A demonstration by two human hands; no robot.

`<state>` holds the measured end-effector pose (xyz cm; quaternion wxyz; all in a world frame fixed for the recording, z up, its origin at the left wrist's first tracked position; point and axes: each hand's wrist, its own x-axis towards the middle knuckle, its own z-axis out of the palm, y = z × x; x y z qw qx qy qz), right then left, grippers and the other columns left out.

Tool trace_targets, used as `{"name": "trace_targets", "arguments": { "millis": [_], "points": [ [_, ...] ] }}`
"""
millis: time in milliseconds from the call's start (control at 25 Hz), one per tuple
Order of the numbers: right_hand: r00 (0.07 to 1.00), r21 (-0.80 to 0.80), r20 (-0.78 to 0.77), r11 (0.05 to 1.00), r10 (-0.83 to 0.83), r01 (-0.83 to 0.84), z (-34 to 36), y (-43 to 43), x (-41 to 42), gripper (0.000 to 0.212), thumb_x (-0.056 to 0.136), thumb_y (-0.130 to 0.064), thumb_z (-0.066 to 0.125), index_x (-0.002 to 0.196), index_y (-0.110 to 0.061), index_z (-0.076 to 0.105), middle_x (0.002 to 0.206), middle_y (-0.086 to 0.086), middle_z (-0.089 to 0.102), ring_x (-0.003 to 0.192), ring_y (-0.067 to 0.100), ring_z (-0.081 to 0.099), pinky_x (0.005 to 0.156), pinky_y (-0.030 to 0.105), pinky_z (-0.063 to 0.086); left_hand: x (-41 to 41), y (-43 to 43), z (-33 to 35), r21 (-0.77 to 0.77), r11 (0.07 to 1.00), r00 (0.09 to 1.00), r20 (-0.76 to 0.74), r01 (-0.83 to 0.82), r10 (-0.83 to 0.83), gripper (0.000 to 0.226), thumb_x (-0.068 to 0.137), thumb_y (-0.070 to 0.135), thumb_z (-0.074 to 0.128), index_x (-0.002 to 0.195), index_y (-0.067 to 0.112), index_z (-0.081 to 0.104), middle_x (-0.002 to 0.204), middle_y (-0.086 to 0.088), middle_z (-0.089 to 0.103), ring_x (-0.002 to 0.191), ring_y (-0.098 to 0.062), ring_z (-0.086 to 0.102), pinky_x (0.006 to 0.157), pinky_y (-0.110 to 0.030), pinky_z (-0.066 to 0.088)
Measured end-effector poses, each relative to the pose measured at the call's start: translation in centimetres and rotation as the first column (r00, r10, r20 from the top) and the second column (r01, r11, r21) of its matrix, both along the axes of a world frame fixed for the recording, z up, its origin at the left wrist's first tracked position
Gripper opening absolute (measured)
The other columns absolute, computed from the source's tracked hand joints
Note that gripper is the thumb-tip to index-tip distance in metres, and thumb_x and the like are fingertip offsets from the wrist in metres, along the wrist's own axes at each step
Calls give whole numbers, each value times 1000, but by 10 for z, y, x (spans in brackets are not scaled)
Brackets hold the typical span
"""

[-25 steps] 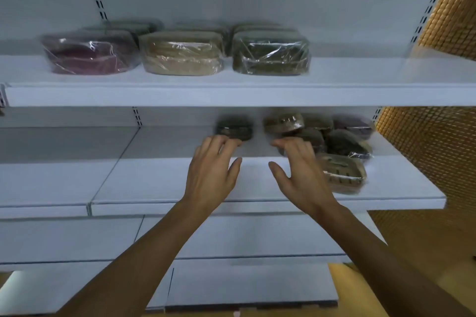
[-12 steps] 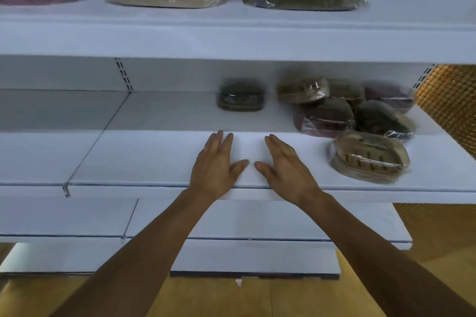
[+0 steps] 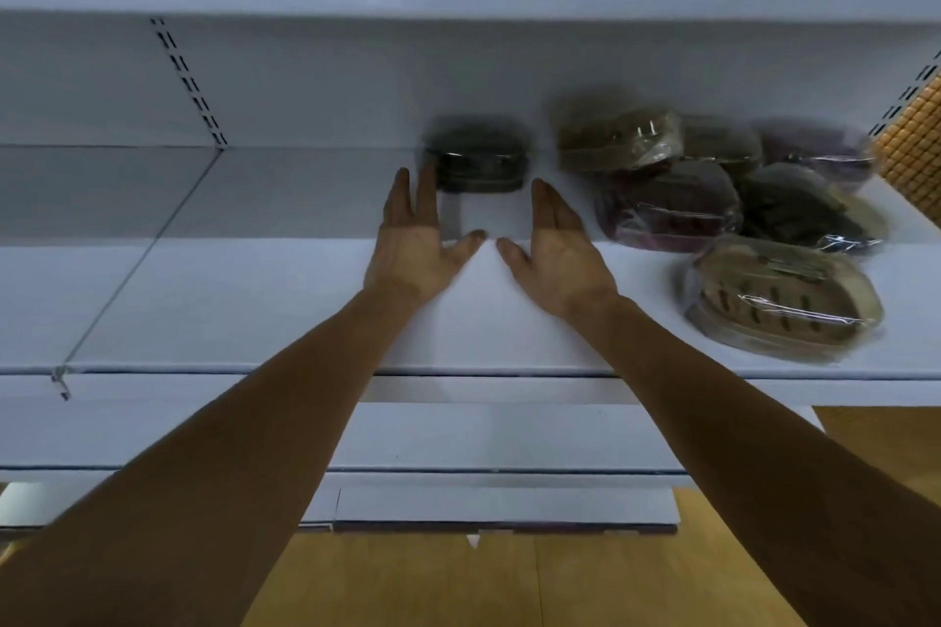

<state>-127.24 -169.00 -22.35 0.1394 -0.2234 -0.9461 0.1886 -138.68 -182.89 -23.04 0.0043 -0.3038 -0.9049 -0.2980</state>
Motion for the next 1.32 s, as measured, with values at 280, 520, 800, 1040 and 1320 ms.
{"name": "trace_targets", "arguments": {
  "millis": [280, 520, 800, 1040, 1320],
  "points": [
    [999, -83, -33, 997, -11, 8, -7, 17, -29, 95, 92, -49, 58, 157, -20, -5, 163, 2, 8, 149, 24, 16, 118, 37, 22, -38, 19, 1, 91, 996, 1000, 24, 9, -12, 109, 82, 49, 73, 156, 37, -5, 166, -6, 3, 152, -26, 12, 118, -44, 30],
    [995, -91, -92, 995, -37, 28, -6, 24, -57, 106, 83, -55, 66, 157, -23, -4, 159, 7, 24, 143, 26, 31, 116, 37, 32, -57, 30, -3, 68, 997, 999, -2, 45, -45, 98, 79, 51, 73, 155, 37, 14, 161, -7, 25, 144, -28, 32, 116, -47, 33],
    [989, -133, -139, 991, -49, 30, 1, 11, -34, 103, 80, -48, 73, 156, -22, 7, 148, 14, 22, 138, 32, 27, 106, 42, 38, -45, 15, 1, 205, 974, 992, 56, 97, -111, 96, 61, 52, 84, 144, 36, 39, 143, -7, 46, 127, -21, 48, 107, -36, 44],
    [986, -222, -166, 975, -16, -22, 6, -7, 8, 83, 84, -33, 73, 148, -19, 22, 149, 12, 32, 132, 33, 44, 103, 46, 46, 6, -18, -1, 248, 959, 989, 20, 136, -145, 81, 77, 39, 78, 147, 25, 40, 140, -5, 53, 125, -25, 51, 107, -39, 44],
    [987, -238, -156, 971, -19, -19, 17, -34, 92, 64, 84, -29, 74, 133, -24, 34, 133, 2, 53, 116, 24, 56, 93, 38, 48, 94, -64, 14, 201, 968, 987, 20, 150, -157, 69, 86, 28, 75, 146, 29, 42, 139, -1, 50, 117, -17, 55, 99, -25, 43]
  ]
}}
